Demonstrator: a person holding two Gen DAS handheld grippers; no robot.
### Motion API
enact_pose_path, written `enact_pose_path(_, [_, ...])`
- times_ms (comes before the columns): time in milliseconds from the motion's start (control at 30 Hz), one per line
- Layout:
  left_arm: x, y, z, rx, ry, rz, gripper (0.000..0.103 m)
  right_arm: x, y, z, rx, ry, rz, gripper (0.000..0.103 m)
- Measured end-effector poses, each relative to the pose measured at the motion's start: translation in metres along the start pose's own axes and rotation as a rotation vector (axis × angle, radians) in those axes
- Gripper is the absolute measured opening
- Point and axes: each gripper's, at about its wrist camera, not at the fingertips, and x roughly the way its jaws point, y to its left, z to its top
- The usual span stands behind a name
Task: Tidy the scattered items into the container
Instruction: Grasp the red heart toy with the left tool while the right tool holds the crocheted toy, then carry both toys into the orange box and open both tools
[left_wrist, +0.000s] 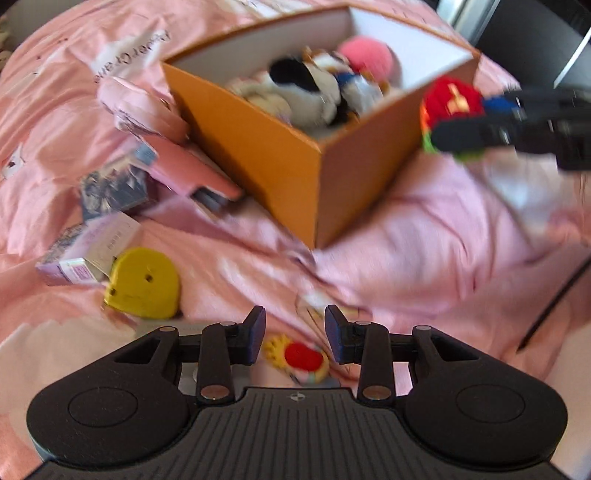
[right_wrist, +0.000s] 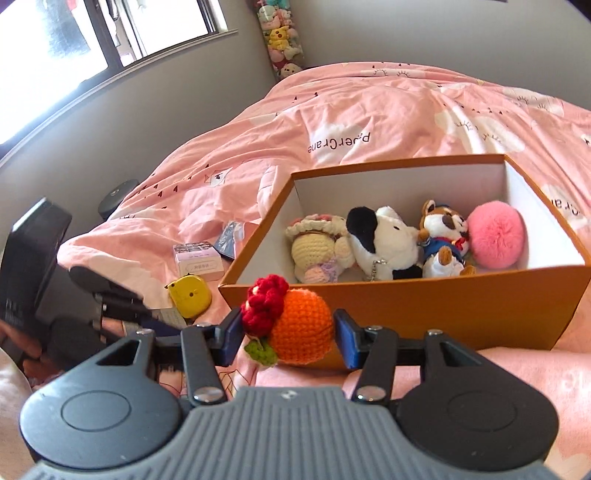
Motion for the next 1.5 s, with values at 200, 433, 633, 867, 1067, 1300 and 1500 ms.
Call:
enact_pose_path(200, [0.015, -0.002, -0.012, 0.010, 0.086, -0.007, 0.054, 0.003, -0.010, -0.009, 0.042, 0.006, -0.010, 0.055])
enact_pose_path(433, [0.035, -0.002, -0.015, 0.007, 0.137, -0.003, 0.066, 0.003, -0.015, -0.012, 0.063, -0.003, -0.008, 0.055])
enact_pose_path(633, [0.037, 0.002, -0.017, -0.016, 0.124, 0.055, 0.046, 0.000, -0.018, -0.016, 0.070, -0.017, -0.007, 0.055])
enact_pose_path(867, [0.013, 0.010, -0.027, -0.057, 0.056, 0.064, 0.039, -0.003, -0.025, -0.020, 0.085, -0.021, -0.018, 0.055])
enact_pose_path(1067, [-0.013, 0.017, -0.019, -0.138, -0.057, 0.023, 0.039, -0.007, -0.026, -0.018, 0.073, -0.035, -0.019, 0.055])
enact_pose_path(1300, [-0.055, 0.026, 0.007, -0.193, -0.282, -0.062, 0.039, -0.019, -0.028, 0.000, 0.036, -0.071, -0.015, 0.055])
enact_pose_path(1500, [-0.077, 0.014, 0.041, -0.138, -0.416, -0.090, 0.039, -0.031, -0.036, 0.030, -0.034, -0.105, -0.023, 0.055])
